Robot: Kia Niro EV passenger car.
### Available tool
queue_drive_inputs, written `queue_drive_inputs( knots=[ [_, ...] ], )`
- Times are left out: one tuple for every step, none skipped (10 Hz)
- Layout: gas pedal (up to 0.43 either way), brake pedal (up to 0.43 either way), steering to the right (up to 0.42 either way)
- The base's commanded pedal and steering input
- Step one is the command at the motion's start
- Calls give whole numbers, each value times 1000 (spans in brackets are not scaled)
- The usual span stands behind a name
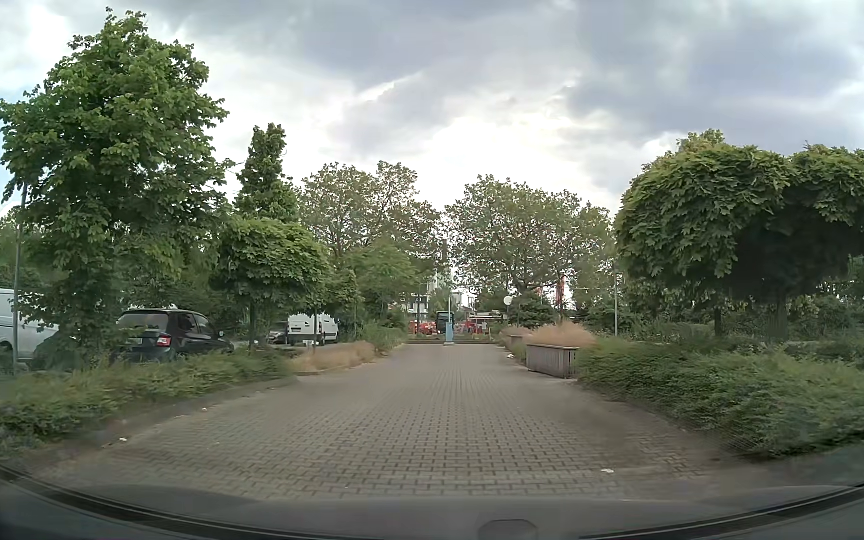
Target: Follow the waypoints while adhering to traffic rules and regulations
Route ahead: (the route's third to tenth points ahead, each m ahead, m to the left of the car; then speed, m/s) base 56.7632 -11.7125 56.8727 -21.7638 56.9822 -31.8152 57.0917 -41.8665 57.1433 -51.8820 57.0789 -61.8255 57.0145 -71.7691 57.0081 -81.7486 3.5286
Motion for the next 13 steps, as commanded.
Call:
queue_drive_inputs(
  knots=[
    [79, 37, 4],
    [79, 37, 4],
    [79, 37, 4],
    [79, 37, 4],
    [79, 37, 4],
    [79, 37, 4],
    [79, 37, 3],
    [79, 37, 4],
    [79, 37, 4],
    [79, 37, 4],
    [79, 37, 3],
    [79, 37, 4],
    [79, 37, 4]
  ],
)
